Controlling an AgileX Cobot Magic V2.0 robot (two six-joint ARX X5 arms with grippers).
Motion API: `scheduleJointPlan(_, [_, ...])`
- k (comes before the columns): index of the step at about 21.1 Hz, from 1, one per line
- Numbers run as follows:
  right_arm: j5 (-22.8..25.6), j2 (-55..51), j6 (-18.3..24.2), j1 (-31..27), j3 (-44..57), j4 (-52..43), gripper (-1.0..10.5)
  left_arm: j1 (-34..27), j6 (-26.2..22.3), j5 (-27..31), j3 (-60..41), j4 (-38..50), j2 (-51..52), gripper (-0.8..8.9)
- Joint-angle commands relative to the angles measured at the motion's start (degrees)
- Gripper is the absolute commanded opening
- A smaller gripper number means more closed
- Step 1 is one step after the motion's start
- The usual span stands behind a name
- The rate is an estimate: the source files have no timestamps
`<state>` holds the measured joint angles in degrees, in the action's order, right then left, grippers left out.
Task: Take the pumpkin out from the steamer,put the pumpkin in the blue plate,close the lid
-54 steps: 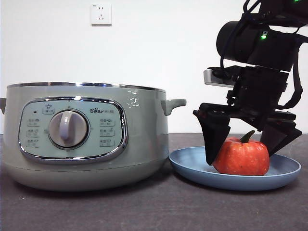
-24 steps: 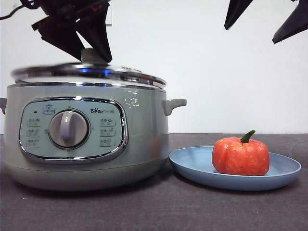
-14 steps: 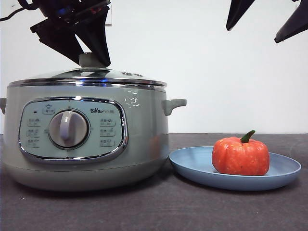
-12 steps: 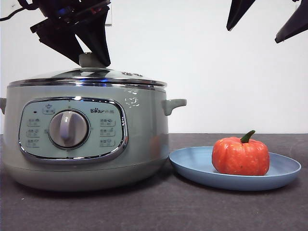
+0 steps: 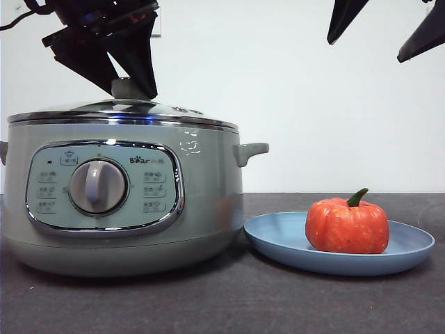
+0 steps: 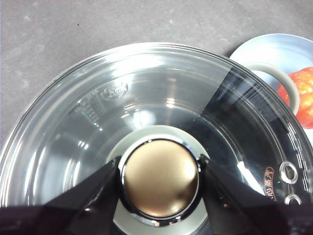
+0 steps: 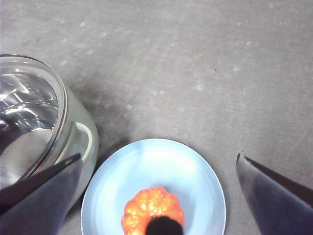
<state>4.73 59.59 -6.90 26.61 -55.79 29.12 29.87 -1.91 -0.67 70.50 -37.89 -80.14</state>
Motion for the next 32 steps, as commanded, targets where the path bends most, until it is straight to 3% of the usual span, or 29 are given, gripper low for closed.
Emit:
scheduleJointPlan(1, [0.15,0.0,-0.74,-0.02,0.44,-0.13,6.6,0.17,-1.29,0.35,0.13,0.37,0.04,0.66])
scheduleJointPlan(4, [0.15,0.0,-0.74,-0.02,0.44,-0.11,6.6,0.17,-1.11,0.35,0.13,0.35,0.04,3.84])
scheduleJointPlan(12, [-0.15,0.0,-0.74,-0.02,0.44,0.13,6.6,0.17,-0.81,2.14,0.31,2.23,1.92,4.48])
scheduleJointPlan(16, [-0.31,-0.74,-0.39,0.04,0.44,1.05,6.5,0.17,1.79,2.14,0.31,1.16,7.65,4.38])
scheduleJointPlan(18, [-0.52,-2.23,1.64,0.11,0.46,2.34,5.2,0.17,1.66,2.25,0.31,-1.01,11.3,3.88])
scheduleJointPlan(20, [-2.38,-3.78,3.34,0.15,0.46,2.93,3.3,0.17,0.85,2.16,0.11,-1.81,14.25,1.36])
scheduleJointPlan(21, [-3.15,-4.59,4.04,0.13,0.48,3.15,1.8,0.17,0.22,2.21,-0.35,-1.95,15.56,-0.35])
scheduleJointPlan(22, [-3.17,-5.46,4.61,0.15,0.59,3.17,0.2,0.17,0.24,2.27,-1.18,-1.9,16.74,-0.09])
scheduleJointPlan(23, [-3.13,-6.67,5.31,0.15,0.96,2.95,-0.1,0.2,0.26,2.6,-3.15,-0.92,18.4,-0.08])
scheduleJointPlan(32, [-2.86,-25.94,2.43,1.73,24.65,-15.98,-0.1,1.31,3.87,7.28,-36.35,21.7,41.31,-0.08])
